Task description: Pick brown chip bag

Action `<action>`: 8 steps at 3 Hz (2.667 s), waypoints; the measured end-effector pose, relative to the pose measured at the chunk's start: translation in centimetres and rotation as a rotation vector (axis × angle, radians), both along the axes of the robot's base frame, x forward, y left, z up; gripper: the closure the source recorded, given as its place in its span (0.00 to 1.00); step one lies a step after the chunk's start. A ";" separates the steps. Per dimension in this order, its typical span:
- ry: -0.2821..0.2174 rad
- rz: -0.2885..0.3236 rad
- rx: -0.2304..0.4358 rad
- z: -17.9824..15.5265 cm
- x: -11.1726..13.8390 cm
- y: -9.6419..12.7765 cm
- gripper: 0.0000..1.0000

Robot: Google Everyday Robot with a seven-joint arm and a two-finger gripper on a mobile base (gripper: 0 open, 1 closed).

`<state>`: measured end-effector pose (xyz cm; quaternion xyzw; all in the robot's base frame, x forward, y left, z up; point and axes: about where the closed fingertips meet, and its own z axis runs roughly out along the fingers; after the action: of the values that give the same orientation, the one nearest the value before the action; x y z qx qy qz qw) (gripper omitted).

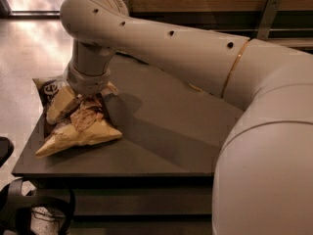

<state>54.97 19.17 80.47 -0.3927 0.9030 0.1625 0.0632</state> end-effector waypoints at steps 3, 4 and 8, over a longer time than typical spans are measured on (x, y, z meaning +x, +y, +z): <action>0.004 0.000 0.000 1.5 0.1 0.1 0.70; 0.004 0.000 0.000 2.4 0.1 0.1 0.99; -0.091 0.062 0.139 7.4 1.0 -1.6 1.00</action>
Offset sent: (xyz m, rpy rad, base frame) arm 0.0005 0.0008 0.0030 0.0005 0.0039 -0.0006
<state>55.98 17.54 87.84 -0.4222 0.8731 0.2087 0.1260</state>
